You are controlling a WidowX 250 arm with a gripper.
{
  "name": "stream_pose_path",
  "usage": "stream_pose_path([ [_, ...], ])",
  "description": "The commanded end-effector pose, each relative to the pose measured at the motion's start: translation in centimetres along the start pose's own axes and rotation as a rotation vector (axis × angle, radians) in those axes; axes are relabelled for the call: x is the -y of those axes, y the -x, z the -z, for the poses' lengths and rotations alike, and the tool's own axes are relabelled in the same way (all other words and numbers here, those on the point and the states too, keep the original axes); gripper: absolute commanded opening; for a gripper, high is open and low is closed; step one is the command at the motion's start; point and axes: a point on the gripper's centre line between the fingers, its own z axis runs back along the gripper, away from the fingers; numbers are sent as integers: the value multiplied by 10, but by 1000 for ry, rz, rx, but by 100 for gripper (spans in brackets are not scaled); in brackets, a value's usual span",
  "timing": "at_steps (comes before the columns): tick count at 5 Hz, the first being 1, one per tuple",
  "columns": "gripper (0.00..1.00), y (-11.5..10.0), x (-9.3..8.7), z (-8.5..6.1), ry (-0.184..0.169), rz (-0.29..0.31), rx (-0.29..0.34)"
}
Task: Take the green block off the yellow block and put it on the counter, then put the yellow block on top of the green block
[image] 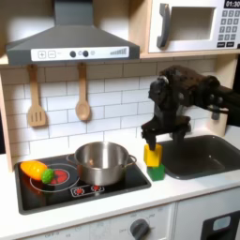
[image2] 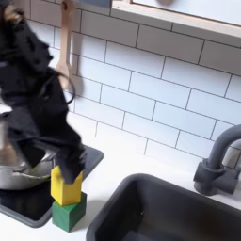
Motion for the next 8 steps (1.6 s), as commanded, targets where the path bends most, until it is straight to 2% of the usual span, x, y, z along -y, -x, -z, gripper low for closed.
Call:
stream_pose_path([
  [1, 100, 60, -8, -10, 0, 26, -46],
  [2, 100, 80, -13, -11, -1, 37, -66],
  [3, 100, 87, -17, -13, -12, 49, -62],
  [8, 100, 86, -15, -13, -6, 55, -63],
])
